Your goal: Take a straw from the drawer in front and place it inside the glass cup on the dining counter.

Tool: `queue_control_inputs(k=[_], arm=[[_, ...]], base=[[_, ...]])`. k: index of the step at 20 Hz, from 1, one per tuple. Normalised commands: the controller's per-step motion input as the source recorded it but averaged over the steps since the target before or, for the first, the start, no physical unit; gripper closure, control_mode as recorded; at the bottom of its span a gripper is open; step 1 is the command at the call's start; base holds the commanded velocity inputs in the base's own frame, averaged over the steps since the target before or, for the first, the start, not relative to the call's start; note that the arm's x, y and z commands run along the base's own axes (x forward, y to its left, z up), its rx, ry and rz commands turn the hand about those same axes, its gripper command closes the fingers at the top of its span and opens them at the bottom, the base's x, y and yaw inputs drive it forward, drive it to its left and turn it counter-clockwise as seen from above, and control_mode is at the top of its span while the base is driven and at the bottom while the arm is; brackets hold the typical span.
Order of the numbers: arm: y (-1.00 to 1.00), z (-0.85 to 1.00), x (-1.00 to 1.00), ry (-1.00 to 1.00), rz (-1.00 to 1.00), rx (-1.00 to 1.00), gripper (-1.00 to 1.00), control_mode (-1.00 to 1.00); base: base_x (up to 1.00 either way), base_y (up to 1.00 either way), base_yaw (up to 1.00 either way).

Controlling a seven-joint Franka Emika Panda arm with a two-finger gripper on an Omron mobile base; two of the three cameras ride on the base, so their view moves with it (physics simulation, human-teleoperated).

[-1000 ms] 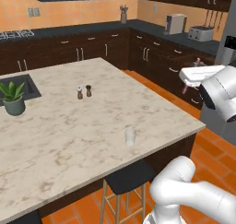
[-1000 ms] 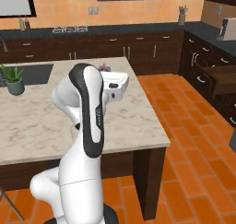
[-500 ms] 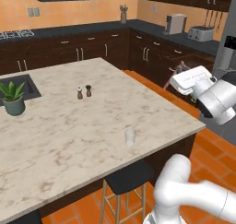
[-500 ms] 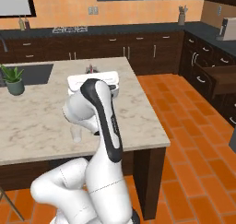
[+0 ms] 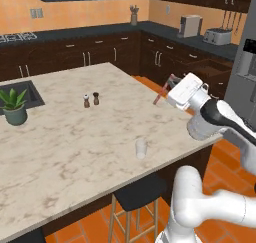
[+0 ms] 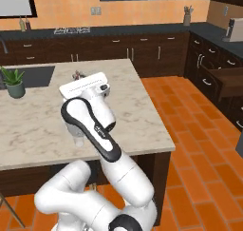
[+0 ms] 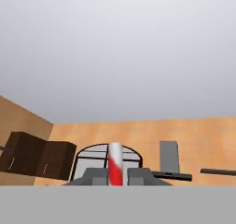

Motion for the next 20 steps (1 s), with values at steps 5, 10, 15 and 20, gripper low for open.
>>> queue_control_inputs(k=[5,10,15,20], arm=[[0.02,-0.01,-0.01,0.07,0.18,-0.07,1.0,-1.0],[-0.21,0.0,0.02,0.28,0.25,0.0,1.0,-1.0],[-0.32,0.12,-0.01,0.25,0.26,0.0,1.0,-1.0],[-0.27,-0.08,0.0,0.04,0.2,-0.14,1.0,-1.0]], base=[[0.0,0.0,0.0],[0.0,0.0,0.0],[0.0,0.0,0.0],[0.0,0.0,0.0]])
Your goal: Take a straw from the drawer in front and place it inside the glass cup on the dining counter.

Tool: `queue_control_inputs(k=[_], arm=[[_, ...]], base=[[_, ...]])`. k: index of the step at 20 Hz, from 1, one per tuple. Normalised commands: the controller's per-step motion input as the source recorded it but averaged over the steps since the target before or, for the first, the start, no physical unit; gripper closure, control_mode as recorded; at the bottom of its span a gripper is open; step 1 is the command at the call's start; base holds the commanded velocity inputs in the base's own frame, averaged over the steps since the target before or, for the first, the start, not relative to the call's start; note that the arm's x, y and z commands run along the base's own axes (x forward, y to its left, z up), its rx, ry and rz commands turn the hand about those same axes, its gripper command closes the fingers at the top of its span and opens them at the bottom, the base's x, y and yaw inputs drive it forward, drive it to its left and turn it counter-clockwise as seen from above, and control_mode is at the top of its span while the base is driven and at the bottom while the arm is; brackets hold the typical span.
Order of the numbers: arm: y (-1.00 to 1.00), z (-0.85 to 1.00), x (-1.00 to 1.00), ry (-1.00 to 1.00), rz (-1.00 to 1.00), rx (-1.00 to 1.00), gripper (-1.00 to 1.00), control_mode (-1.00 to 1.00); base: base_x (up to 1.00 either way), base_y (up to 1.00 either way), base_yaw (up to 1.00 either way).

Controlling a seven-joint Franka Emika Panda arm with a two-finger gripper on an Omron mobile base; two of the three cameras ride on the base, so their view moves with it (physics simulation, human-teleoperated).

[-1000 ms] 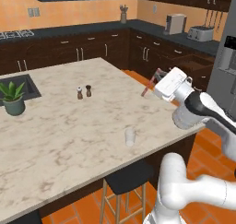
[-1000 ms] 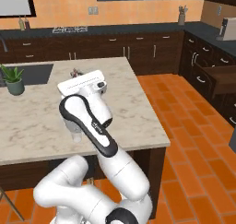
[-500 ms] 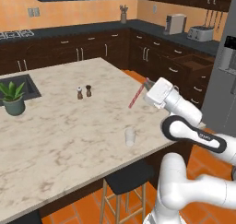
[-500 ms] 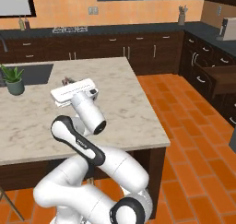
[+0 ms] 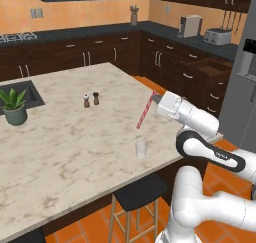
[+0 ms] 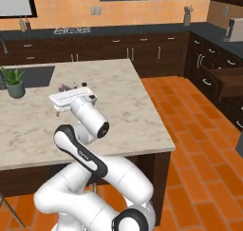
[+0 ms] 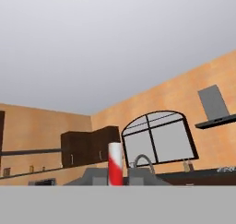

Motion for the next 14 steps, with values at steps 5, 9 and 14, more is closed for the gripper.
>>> queue_control_inputs(k=[5,9,14], arm=[[-0.59,-0.14,0.01,0.0,0.13,-0.14,1.0,-1.0],[-0.83,0.0,0.03,-0.01,0.1,-0.08,1.0,-1.0],[-0.77,-0.04,0.1,0.02,0.13,-0.18,1.0,-1.0]], base=[[0.0,0.0,0.0],[0.0,0.0,0.0],[0.0,0.0,0.0]])
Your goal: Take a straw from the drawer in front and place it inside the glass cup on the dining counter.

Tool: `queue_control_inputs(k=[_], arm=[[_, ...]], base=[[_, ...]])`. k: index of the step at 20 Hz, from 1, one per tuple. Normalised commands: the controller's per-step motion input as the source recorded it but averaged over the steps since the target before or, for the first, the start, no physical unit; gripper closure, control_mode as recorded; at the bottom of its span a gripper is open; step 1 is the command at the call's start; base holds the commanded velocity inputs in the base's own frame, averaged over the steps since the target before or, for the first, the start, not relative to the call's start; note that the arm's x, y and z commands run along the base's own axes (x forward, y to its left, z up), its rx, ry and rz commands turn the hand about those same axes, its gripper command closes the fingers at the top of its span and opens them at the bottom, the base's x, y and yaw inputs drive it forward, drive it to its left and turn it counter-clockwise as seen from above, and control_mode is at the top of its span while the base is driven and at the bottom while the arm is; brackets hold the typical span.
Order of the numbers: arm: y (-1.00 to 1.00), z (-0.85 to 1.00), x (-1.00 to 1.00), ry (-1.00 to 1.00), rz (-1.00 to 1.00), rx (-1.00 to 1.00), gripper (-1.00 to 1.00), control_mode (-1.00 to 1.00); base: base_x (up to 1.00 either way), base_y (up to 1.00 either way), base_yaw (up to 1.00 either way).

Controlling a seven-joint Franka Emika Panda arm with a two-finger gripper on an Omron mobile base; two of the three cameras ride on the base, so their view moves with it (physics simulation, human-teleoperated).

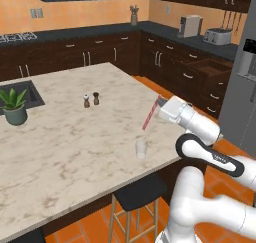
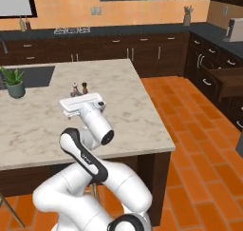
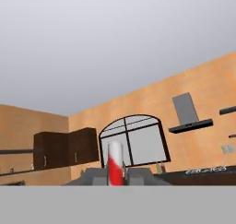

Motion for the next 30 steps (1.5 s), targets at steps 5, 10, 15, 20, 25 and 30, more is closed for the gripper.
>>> queue_control_inputs(k=[5,10,15,20,25,30], arm=[[-0.82,0.0,0.29,0.11,0.18,-0.22,1.0,-1.0],[-0.66,0.0,0.03,0.16,0.29,-0.17,1.0,-1.0],[-0.29,0.01,0.12,0.06,0.25,-0.22,1.0,-1.0],[-0.04,0.01,0.03,-0.01,0.19,-0.17,1.0,-1.0],[0.15,-0.12,0.0,-0.03,0.12,-0.08,1.0,-1.0],[0.27,-0.05,0.0,-0.01,0.04,0.0,1.0,-1.0]], base=[[0.0,0.0,0.0],[0.0,0.0,0.0],[0.0,0.0,0.0],[0.0,0.0,0.0],[0.0,0.0,0.0],[0.0,0.0,0.0]])
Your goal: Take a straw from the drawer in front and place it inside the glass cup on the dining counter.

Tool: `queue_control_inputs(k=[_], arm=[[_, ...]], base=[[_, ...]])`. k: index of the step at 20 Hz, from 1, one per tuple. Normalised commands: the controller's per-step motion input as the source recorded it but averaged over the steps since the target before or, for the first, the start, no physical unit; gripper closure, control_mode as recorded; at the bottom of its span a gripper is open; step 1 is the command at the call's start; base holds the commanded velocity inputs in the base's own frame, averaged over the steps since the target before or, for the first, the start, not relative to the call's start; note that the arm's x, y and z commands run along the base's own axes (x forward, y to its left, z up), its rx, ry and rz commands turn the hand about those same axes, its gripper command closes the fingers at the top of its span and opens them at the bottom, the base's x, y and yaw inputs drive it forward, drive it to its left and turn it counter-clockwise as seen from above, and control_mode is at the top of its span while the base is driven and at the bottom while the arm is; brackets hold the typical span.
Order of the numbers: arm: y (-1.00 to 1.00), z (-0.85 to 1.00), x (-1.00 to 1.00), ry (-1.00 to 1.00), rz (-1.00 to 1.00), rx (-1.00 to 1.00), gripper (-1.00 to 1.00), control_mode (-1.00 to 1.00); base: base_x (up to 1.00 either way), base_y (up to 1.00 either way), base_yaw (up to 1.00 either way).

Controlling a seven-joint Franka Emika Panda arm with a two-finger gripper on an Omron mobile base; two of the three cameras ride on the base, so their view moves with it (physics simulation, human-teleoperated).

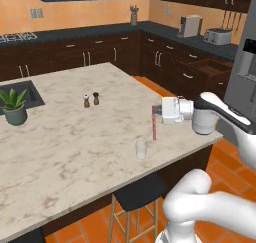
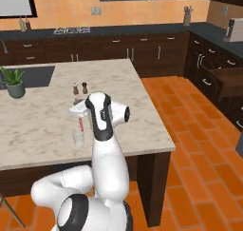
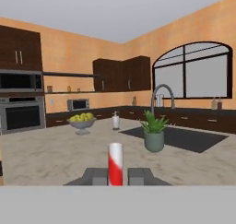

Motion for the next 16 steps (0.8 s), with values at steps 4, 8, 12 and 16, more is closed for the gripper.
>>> queue_control_inputs(k=[4,8,12,16], arm=[[0.22,-0.01,0.03,0.0,0.0,0.0,1.0,-1.0],[0.11,-0.01,0.13,0.0,0.0,0.0,1.0,-1.0],[0.15,-0.09,0.04,0.0,0.0,0.0,1.0,-1.0],[0.08,-0.12,0.03,0.0,0.01,0.0,1.0,-1.0]], base=[[0.0,0.0,0.0],[0.0,0.0,0.0],[0.0,0.0,0.0],[0.0,0.0,0.0]])
